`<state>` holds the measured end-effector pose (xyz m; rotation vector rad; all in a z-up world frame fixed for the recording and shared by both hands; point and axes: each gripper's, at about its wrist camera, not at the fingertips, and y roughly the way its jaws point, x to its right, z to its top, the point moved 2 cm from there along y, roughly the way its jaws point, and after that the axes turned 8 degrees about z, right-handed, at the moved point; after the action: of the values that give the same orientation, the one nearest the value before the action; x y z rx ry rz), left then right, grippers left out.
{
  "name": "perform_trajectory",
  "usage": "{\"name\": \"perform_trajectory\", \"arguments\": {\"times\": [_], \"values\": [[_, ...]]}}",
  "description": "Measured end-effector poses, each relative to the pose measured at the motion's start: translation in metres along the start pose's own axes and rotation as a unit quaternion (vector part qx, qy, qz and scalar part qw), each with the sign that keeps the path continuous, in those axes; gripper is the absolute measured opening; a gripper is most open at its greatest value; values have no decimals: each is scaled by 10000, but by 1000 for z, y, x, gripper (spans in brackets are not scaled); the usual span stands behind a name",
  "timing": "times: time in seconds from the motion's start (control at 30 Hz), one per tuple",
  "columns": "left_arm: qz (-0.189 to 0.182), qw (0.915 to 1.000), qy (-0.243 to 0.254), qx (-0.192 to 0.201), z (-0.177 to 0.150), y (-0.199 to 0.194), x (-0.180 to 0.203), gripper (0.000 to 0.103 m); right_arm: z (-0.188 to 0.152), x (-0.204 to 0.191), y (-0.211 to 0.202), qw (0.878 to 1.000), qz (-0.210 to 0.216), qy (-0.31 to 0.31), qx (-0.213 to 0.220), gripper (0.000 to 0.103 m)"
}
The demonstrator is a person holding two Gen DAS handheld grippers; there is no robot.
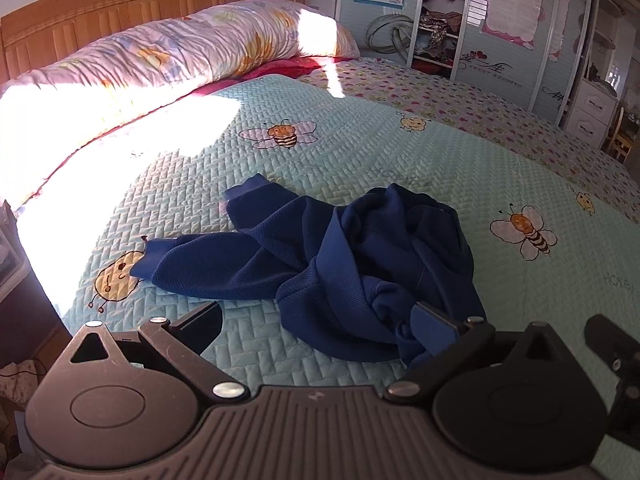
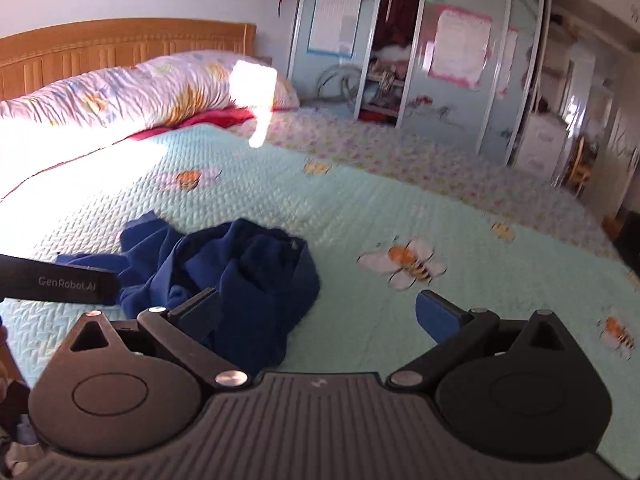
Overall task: Fold clothes
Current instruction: 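Move both grippers toward the crumpled navy sweatshirt on the bed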
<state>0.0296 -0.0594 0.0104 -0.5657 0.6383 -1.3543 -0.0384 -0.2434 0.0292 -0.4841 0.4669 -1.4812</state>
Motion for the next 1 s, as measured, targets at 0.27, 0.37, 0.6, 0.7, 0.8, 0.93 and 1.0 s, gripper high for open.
{"name": "perform_trajectory", "arguments": {"times": [0.27,0.37,0.6,0.7,0.8,0.93,1.0], "values": [[-400,9991,-77,89,9,26,17,103,-13,8,23,9999,-146,4,-85,102],[-436,9988,-230,65,11,39,14,103,-10,4,30,9999,-79,-114,29,102],[-290,9983,-501,-77,3,64,2,103,-3,-10,48,9990,144,-369,183,102],[-262,9982,-513,-170,-2,69,0,103,-4,-17,56,9984,110,-547,68,102],[-215,9984,-500,-165,-4,71,0,103,-7,-22,59,9979,139,-628,17,102],[-192,9984,-505,-186,-5,72,-2,103,-7,-26,62,9970,154,-759,-14,102],[-173,9983,-519,-196,-6,74,-3,103,-5,-29,62,9966,241,-784,13,102]]}}
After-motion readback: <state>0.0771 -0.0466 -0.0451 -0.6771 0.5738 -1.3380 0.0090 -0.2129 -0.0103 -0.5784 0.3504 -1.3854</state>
